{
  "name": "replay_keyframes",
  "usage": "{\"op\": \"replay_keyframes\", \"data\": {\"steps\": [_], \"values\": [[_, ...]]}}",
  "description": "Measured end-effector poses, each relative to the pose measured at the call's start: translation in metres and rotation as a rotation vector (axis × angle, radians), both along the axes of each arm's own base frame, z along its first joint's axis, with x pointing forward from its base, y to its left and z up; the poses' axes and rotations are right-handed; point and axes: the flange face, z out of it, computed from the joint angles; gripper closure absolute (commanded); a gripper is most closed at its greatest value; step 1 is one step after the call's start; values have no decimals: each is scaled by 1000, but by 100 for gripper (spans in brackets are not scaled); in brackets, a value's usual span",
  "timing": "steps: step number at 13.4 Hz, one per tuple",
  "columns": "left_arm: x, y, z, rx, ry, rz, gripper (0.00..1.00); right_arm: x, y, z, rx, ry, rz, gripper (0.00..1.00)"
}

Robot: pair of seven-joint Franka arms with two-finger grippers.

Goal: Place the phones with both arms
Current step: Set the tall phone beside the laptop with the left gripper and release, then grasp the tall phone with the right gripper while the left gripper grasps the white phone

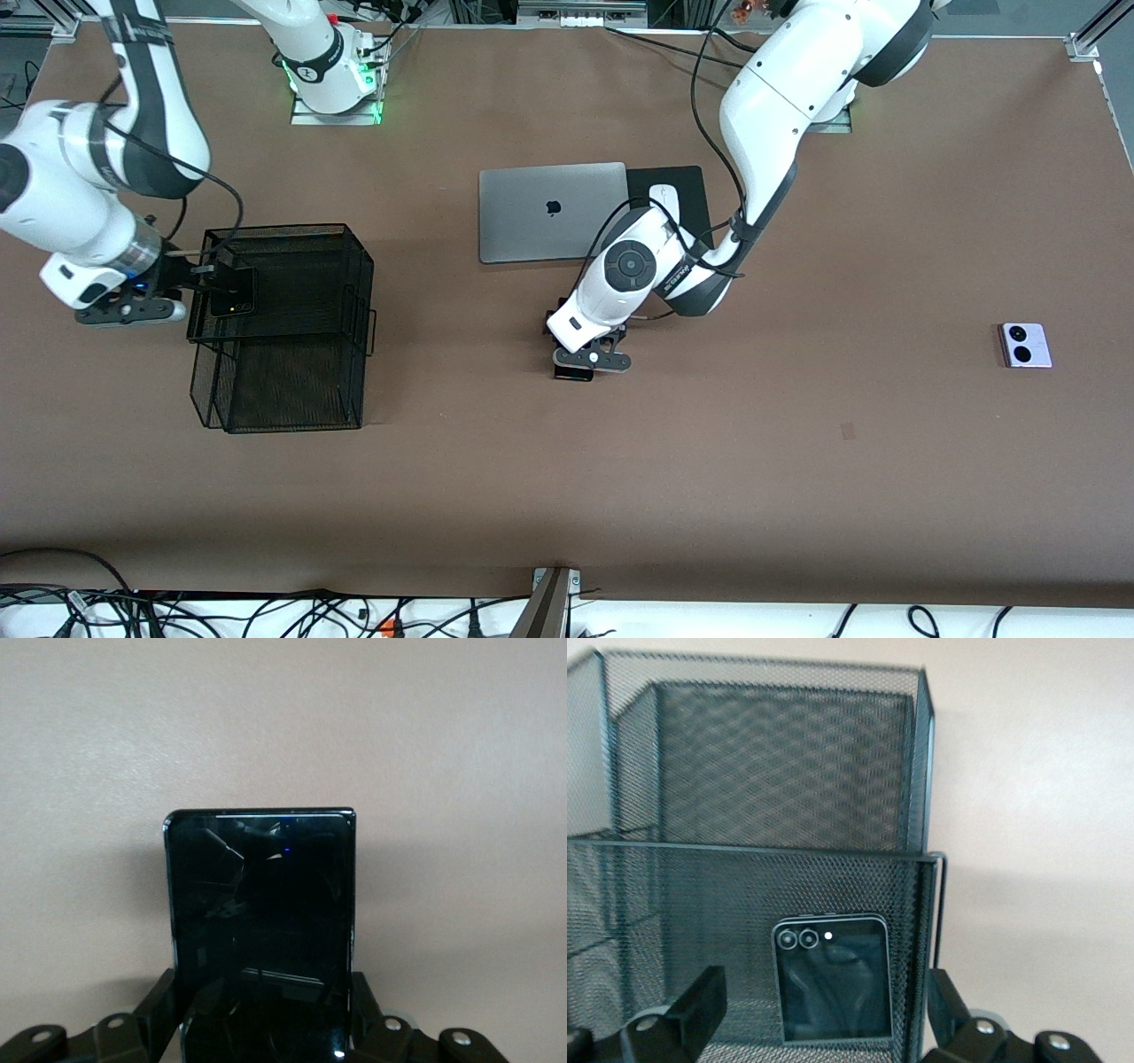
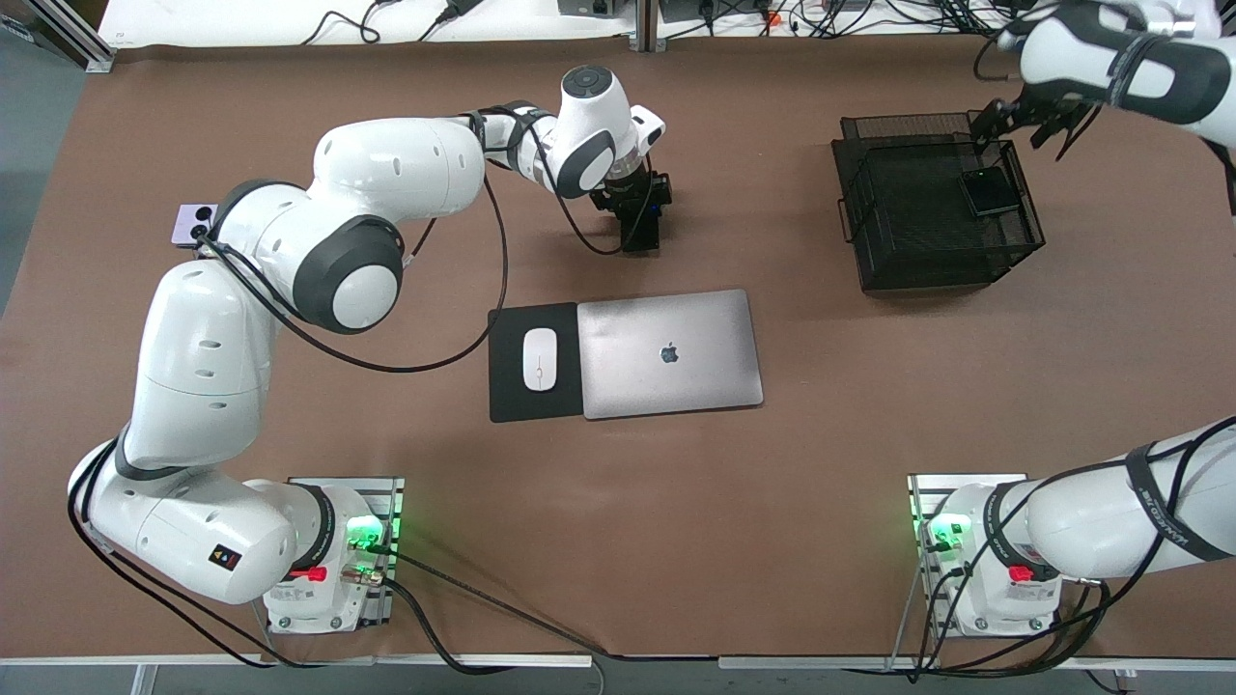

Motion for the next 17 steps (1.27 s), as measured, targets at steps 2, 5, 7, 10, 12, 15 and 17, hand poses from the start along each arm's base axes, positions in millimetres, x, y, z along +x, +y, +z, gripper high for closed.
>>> {"op": "replay_keyframes", "data": {"steps": [2,5,7,10,12,15,17], "values": [[1,0,1,0,4,35,0,6,2,17,2,1,-1,0],[2,0,5,1,5,42,0,14,24,44,10,13,-14,0],[6,6,15,34,29,42,0,19,53,62,17,4,-31,0],[24,44,60,136,94,2,0,24,110,76,31,-6,-88,0],[46,104,92,209,141,-66,0,27,153,80,42,-5,-139,0],[82,223,122,249,240,-68,0,34,215,81,64,-9,-218,0],[100,308,122,249,303,3,0,35,264,74,73,-7,-280,0]]}}
